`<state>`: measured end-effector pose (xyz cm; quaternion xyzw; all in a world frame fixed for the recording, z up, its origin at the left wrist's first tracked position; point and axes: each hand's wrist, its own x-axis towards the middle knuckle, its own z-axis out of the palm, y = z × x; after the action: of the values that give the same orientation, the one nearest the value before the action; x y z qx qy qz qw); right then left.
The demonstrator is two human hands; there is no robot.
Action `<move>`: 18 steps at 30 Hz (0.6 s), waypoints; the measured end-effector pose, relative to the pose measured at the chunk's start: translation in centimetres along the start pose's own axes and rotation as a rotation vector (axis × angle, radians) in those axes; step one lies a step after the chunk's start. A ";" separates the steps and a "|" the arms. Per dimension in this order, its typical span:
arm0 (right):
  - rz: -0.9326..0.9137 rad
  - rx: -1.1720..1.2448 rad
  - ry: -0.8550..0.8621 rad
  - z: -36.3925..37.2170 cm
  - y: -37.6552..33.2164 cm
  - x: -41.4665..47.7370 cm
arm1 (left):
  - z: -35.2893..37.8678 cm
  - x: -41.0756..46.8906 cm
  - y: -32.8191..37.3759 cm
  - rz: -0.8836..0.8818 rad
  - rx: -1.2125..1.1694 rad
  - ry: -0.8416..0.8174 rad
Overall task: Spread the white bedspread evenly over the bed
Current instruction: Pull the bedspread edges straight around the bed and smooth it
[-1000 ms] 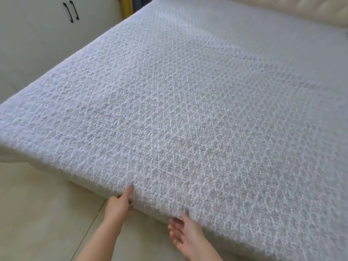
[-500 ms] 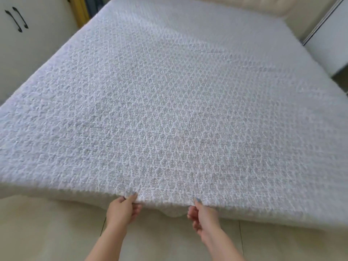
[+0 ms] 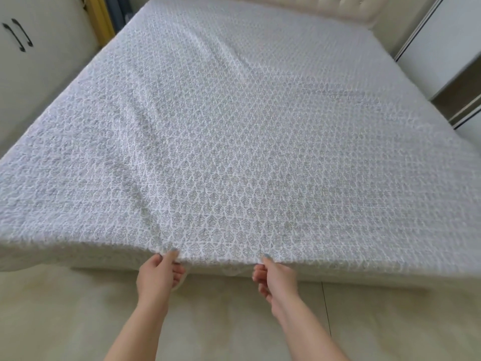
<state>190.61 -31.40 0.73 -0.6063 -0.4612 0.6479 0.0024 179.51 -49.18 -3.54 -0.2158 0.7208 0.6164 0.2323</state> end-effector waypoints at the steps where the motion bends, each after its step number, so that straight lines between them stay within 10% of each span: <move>1: -0.005 -0.001 0.004 0.0 0.3 -0.1 | -0.2 -0.1 -0.4 0.004 0.005 -0.001; 18: 0.156 -0.119 -0.130 -0.2 2.9 5.2 | 3.1 4.1 -6.4 -0.261 0.201 -0.061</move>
<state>190.96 -29.99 -5.05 -0.5961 -0.4493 0.6556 -0.1140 180.32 -47.13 -11.46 -0.2644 0.7372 0.5121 0.3527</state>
